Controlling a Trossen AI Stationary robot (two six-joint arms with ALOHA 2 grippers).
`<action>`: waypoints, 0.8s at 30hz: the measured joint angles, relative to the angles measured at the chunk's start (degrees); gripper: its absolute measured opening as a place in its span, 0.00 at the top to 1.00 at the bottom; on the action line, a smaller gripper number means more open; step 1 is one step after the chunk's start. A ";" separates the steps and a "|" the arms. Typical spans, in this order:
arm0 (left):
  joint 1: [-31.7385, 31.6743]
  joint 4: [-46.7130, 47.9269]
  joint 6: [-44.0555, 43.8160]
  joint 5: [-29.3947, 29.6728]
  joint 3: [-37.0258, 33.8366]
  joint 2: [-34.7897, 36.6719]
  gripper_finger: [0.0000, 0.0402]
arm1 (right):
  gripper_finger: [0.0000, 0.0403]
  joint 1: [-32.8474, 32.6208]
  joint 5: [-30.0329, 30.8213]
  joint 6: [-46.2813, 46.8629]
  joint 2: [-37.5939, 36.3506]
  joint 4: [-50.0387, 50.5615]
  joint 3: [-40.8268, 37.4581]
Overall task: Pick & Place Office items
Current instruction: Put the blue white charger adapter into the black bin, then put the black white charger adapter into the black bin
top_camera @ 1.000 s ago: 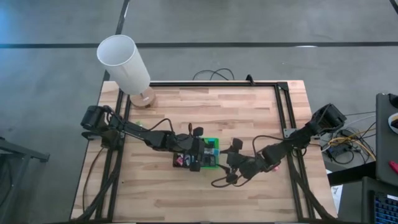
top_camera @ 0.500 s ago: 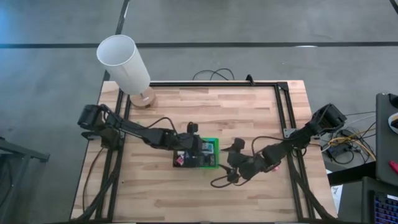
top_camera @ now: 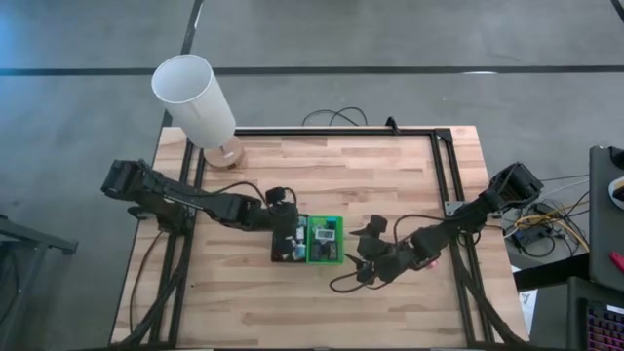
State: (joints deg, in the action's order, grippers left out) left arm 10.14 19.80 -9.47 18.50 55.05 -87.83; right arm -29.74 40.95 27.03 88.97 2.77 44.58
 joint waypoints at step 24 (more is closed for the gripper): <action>2.46 9.14 -14.33 -3.54 0.00 0.79 0.34 | 0.27 0.00 0.15 0.02 0.02 -0.09 -0.09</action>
State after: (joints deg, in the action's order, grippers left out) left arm 12.60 28.94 -23.80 14.96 55.05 -87.05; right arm -29.74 41.10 27.05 88.99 2.68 44.49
